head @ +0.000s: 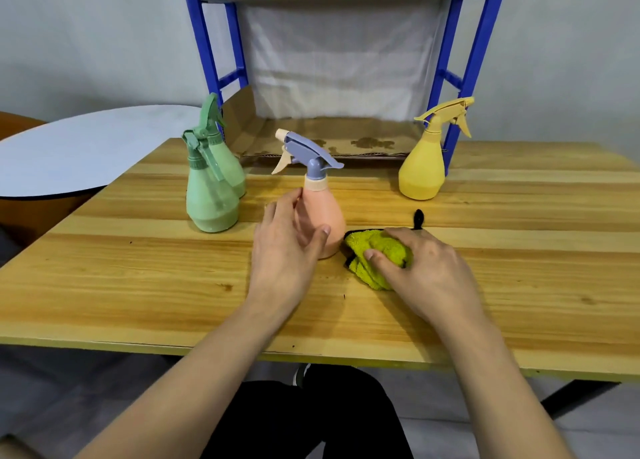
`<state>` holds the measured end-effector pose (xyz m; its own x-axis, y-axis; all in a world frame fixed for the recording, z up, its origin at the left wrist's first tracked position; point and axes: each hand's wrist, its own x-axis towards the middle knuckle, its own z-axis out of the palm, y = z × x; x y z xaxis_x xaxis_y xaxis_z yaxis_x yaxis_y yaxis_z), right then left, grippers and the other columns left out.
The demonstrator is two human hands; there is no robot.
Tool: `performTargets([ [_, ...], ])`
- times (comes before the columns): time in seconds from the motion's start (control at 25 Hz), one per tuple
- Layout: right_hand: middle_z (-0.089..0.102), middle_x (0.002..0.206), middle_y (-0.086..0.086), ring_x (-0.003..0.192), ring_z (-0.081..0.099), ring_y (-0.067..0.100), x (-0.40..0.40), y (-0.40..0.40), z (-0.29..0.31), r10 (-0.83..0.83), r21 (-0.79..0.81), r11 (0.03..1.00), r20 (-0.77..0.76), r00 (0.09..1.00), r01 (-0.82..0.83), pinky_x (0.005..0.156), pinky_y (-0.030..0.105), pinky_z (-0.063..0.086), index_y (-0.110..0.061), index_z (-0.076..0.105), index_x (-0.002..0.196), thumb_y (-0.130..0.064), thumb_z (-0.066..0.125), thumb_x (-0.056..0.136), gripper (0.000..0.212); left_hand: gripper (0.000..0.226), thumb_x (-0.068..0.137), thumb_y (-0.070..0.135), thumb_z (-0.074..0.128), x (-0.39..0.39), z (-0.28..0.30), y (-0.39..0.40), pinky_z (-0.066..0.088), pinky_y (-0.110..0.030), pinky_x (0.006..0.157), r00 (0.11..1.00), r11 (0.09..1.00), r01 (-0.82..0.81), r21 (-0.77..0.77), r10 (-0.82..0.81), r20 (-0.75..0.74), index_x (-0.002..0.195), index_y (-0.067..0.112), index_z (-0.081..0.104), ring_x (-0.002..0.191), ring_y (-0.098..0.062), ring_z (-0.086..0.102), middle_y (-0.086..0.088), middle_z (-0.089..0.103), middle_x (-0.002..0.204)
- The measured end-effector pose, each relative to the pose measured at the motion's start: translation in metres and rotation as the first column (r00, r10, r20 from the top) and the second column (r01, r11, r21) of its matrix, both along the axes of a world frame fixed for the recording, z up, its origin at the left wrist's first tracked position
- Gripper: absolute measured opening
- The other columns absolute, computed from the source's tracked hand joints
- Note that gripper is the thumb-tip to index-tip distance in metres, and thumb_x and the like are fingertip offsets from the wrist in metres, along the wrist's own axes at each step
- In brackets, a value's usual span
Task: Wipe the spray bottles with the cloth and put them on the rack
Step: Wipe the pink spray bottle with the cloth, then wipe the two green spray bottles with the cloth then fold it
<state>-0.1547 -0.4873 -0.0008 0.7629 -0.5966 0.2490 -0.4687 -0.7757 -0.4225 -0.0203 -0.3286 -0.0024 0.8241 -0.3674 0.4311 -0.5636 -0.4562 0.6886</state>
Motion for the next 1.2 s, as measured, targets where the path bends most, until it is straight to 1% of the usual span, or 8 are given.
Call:
performTargets([
  [0.08, 0.057, 0.143, -0.010, 0.127, 0.054, 0.021, -0.004, -0.014, 0.009, 0.073, 0.095, 0.993, -0.073, 0.995, -0.066, 0.097, 0.037, 0.045, -0.043, 0.054, 0.140, -0.076, 0.058, 0.082, 0.067, 0.071, 0.088, 0.033, 0.079, 0.017, 0.000, -0.021, 0.051, -0.050, 0.102, 1.000, 1.000, 0.012, -0.005, -0.012, -0.015, 0.149, 0.026, 0.043, 0.119, -0.024, 0.060, 0.003, 0.057, 0.139],
  [0.2, 0.056, 0.139, -0.017, 0.125, 0.054, 0.013, -0.005, -0.022, 0.002, 0.140, 0.177, 0.974, 0.023, 0.990, -0.142, 0.097, 0.033, 0.044, -0.043, 0.056, 0.136, -0.074, 0.062, 0.080, 0.065, 0.070, 0.087, 0.031, 0.079, 0.040, 0.002, -0.059, 0.050, -0.047, 0.103, 0.996, 0.997, 0.082, -0.005, -0.082, -0.028, 0.148, 0.024, 0.046, 0.123, -0.023, 0.058, 0.001, 0.059, 0.138],
  [0.44, 0.055, 0.136, -0.019, 0.122, 0.054, 0.009, 0.004, -0.025, -0.010, 0.112, 0.183, 0.974, 0.130, 0.985, -0.135, 0.099, 0.028, 0.043, -0.038, 0.059, 0.134, -0.063, 0.067, 0.084, 0.057, 0.068, 0.087, 0.023, 0.078, 0.068, 0.012, -0.129, 0.046, -0.038, 0.107, 0.981, 0.984, 0.180, 0.017, -0.178, -0.072, 0.148, 0.016, 0.048, 0.125, -0.026, 0.059, -0.007, 0.060, 0.137],
  [0.64, 0.054, 0.137, -0.020, 0.122, 0.052, 0.008, 0.005, -0.026, -0.013, 0.108, 0.202, 0.970, 0.133, 0.985, -0.133, 0.101, 0.031, 0.044, -0.038, 0.057, 0.135, -0.063, 0.065, 0.085, 0.056, 0.069, 0.092, 0.024, 0.074, 0.077, 0.020, -0.144, 0.040, -0.030, 0.110, 0.975, 0.977, 0.202, 0.071, -0.194, -0.107, 0.153, 0.017, 0.043, 0.132, -0.025, 0.055, -0.006, 0.060, 0.143],
  [0.76, 0.056, 0.135, -0.018, 0.121, 0.054, 0.010, 0.007, -0.025, -0.013, 0.109, 0.200, 0.971, 0.122, 0.987, -0.132, 0.101, 0.035, 0.046, -0.038, 0.057, 0.135, -0.064, 0.064, 0.086, 0.056, 0.075, 0.094, 0.029, 0.073, 0.072, 0.023, -0.131, 0.035, -0.023, 0.105, 0.954, 0.958, 0.269, 0.097, -0.251, -0.162, 0.157, 0.020, 0.034, 0.138, -0.022, 0.051, -0.005, 0.053, 0.152],
  [0.88, 0.054, 0.136, -0.015, 0.123, 0.053, 0.012, 0.007, -0.024, -0.012, 0.110, 0.185, 0.975, 0.094, 0.990, -0.126, 0.102, 0.037, 0.046, -0.040, 0.054, 0.137, -0.064, 0.061, 0.088, 0.055, 0.072, 0.098, 0.036, 0.067, 0.059, 0.018, -0.097, 0.038, -0.036, 0.117, 0.952, 0.959, 0.266, 0.098, -0.246, -0.182, 0.159, 0.022, 0.031, 0.140, -0.023, 0.049, -0.006, 0.050, 0.154],
  [1.04, 0.054, 0.137, -0.012, 0.127, 0.051, 0.017, 0.009, -0.013, -0.012, 0.077, 0.145, 0.986, 0.071, 0.995, -0.087, 0.103, 0.040, 0.045, -0.045, 0.052, 0.138, -0.064, 0.056, 0.090, 0.052, 0.048, 0.102, 0.041, 0.058, 0.044, 0.009, -0.034, 0.046, -0.044, 0.110, 0.966, 0.973, 0.212, 0.090, -0.194, -0.173, 0.148, 0.030, 0.046, 0.128, -0.021, 0.054, 0.001, 0.059, 0.137],
  [1.2, 0.057, 0.135, -0.002, 0.126, 0.052, 0.025, 0.015, 0.001, -0.014, 0.031, 0.076, 0.997, 0.025, 0.999, -0.032, 0.101, 0.044, 0.045, -0.044, 0.050, 0.138, -0.070, 0.046, 0.090, 0.055, 0.034, 0.102, 0.035, 0.059, 0.043, 0.009, 0.021, 0.054, -0.040, 0.098, 0.988, 0.993, 0.117, -0.032, -0.120, -0.098, 0.135, 0.030, 0.055, 0.115, -0.013, 0.060, 0.008, 0.064, 0.119],
])
